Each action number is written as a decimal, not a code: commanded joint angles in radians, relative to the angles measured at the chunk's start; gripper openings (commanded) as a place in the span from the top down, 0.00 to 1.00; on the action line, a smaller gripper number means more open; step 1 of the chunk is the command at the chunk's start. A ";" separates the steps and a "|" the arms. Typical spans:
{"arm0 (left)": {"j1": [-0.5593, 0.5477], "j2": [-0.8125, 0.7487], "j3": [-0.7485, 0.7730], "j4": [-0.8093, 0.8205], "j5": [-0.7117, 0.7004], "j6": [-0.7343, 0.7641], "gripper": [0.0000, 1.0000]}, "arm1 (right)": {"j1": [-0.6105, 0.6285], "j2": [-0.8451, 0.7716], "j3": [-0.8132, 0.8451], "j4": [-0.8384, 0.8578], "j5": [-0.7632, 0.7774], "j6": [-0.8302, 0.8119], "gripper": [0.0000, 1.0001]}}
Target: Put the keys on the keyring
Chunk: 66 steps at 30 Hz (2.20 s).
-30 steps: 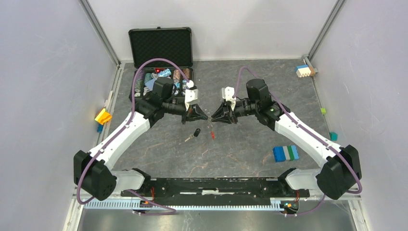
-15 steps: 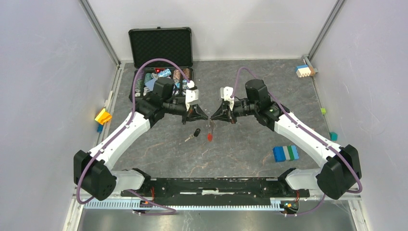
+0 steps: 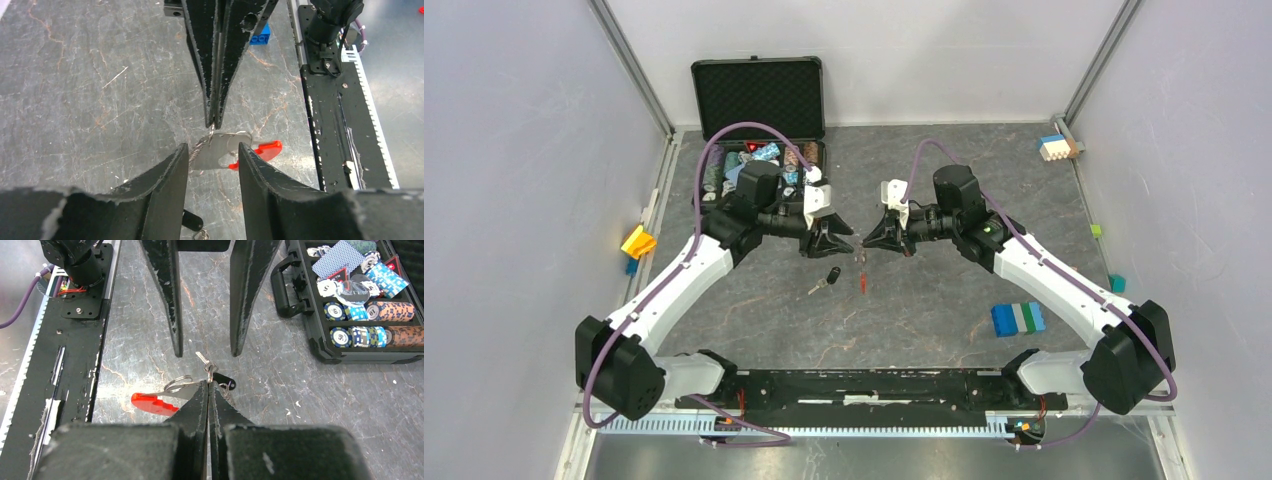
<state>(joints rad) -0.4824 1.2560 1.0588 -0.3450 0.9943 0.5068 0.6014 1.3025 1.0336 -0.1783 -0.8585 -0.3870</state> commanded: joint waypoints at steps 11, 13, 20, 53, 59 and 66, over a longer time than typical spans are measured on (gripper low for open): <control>0.006 0.020 -0.007 0.103 0.089 0.033 0.61 | 0.002 -0.021 0.027 0.026 -0.021 -0.001 1.00; 0.003 0.021 -0.014 0.103 0.082 0.046 0.62 | 0.002 -0.021 0.029 0.026 -0.025 0.001 1.00; -0.005 0.025 -0.029 0.103 0.077 0.085 0.67 | 0.003 -0.013 0.037 0.031 -0.038 0.011 1.00; -0.026 0.029 -0.021 0.091 0.055 0.113 0.80 | 0.000 -0.013 0.020 0.036 -0.053 0.010 1.00; -0.024 0.024 -0.011 0.075 0.055 0.121 0.86 | -0.002 -0.017 0.013 0.031 -0.054 0.004 1.00; -0.025 0.020 -0.021 0.091 0.052 0.085 0.98 | -0.003 -0.011 0.016 0.032 -0.054 0.008 1.00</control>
<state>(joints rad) -0.5056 1.3022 1.0191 -0.2779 1.0473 0.5854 0.6003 1.3029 1.0336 -0.1818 -0.8906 -0.3725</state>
